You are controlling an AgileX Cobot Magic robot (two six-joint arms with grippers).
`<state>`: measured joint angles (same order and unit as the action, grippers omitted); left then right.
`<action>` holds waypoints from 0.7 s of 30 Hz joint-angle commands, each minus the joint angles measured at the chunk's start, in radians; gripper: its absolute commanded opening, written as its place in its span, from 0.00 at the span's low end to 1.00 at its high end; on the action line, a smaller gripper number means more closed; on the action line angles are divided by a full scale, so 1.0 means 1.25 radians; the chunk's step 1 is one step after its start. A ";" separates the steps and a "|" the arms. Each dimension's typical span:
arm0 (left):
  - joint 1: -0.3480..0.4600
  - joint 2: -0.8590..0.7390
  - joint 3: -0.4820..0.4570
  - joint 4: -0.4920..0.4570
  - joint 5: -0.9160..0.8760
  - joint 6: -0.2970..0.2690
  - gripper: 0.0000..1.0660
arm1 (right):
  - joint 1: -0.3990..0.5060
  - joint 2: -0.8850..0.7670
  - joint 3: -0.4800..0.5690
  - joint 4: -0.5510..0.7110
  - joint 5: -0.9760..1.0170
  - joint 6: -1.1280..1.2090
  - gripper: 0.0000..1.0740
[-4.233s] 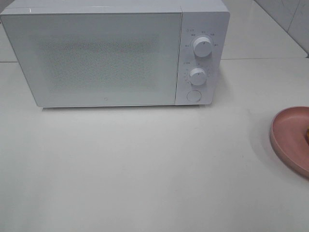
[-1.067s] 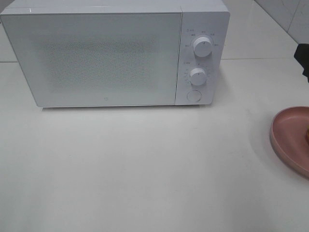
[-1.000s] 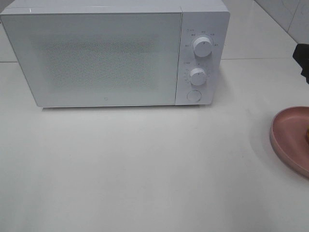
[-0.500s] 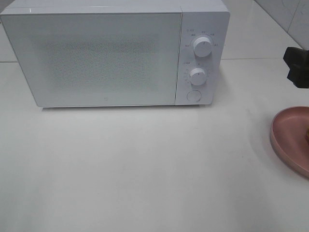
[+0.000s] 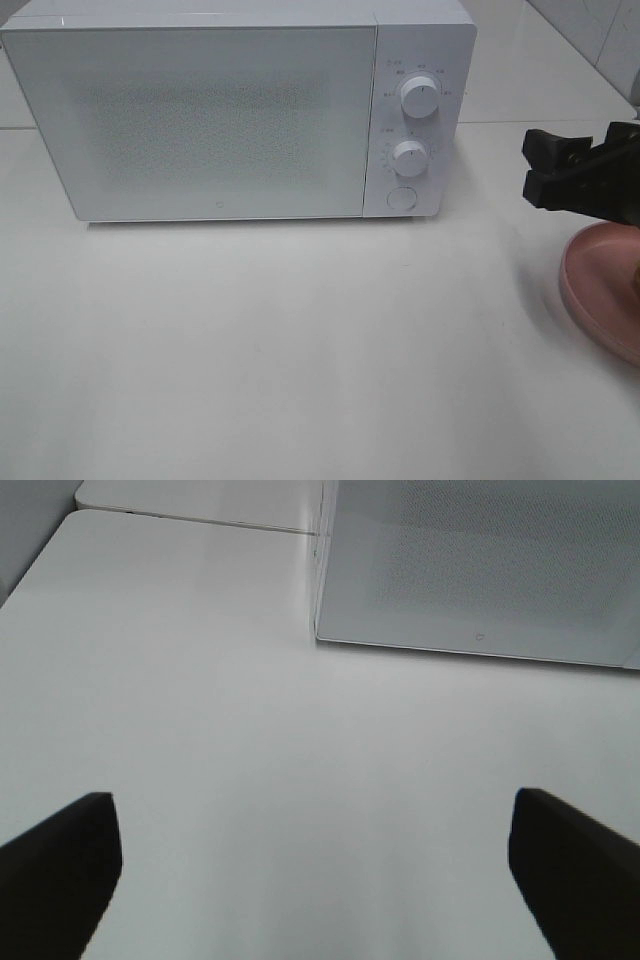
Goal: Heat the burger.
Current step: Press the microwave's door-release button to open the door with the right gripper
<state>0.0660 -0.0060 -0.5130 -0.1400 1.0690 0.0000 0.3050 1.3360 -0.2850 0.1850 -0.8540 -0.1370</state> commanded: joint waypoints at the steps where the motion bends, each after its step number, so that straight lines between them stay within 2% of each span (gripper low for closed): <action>1: 0.004 -0.018 0.000 -0.001 -0.006 0.000 0.92 | 0.067 0.043 0.001 0.092 -0.076 -0.062 0.68; 13: 0.004 -0.018 0.000 -0.001 -0.006 0.000 0.92 | 0.245 0.148 -0.001 0.328 -0.197 -0.145 0.68; 21: 0.004 -0.018 0.000 -0.001 -0.006 0.000 0.92 | 0.338 0.199 -0.001 0.366 -0.241 -0.142 0.68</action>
<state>0.0660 -0.0060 -0.5130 -0.1400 1.0690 0.0000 0.7090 1.5770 -0.2860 0.6290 -1.1310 -0.3090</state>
